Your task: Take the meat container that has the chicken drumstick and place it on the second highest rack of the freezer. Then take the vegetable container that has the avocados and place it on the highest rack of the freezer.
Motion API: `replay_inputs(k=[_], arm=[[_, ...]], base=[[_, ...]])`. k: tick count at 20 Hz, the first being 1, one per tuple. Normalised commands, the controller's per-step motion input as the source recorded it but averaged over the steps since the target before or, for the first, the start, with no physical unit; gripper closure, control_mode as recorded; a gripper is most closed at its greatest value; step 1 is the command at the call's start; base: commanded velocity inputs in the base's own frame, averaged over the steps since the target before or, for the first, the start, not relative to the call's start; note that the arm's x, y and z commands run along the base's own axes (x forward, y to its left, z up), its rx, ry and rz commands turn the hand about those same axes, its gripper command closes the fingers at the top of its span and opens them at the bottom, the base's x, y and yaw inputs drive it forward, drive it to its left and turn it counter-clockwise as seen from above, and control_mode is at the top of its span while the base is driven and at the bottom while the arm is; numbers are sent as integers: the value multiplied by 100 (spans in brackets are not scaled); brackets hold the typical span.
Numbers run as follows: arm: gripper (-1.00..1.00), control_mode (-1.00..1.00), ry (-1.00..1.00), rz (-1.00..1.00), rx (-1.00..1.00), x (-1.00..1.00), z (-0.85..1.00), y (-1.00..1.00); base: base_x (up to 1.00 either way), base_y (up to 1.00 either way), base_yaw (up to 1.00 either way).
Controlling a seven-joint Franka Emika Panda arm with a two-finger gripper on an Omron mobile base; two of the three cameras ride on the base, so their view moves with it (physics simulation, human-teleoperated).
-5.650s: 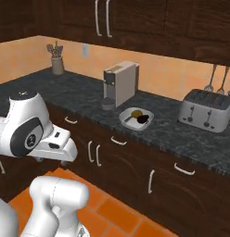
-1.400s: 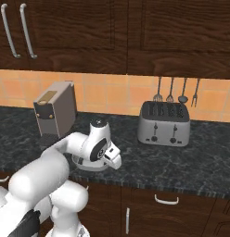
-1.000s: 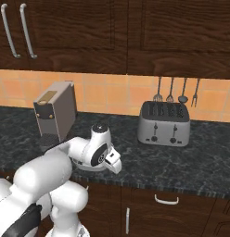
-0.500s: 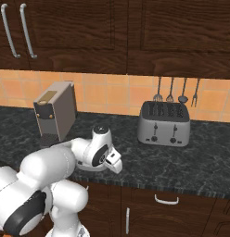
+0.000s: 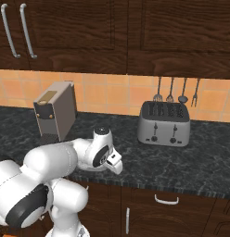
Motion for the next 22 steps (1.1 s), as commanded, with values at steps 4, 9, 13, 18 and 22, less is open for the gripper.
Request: replay_inputs(k=[4, 9, 13, 18, 22], arm=[[-100, -100, 0, 0, 0, 0, -21, 0], [100, -100, 0, 0, 0, 0, 0, 0], [100, -100, 0, 0, 0, 0, 0, 0], [100, -100, 0, 0, 0, 0, 0, 0], [100, -100, -1, -2, 0, -4, 11, 3]], base=[[0, 0, 0], [0, 0, 0], [0, 0, 0], [0, 0, 0], [0, 0, 0]])
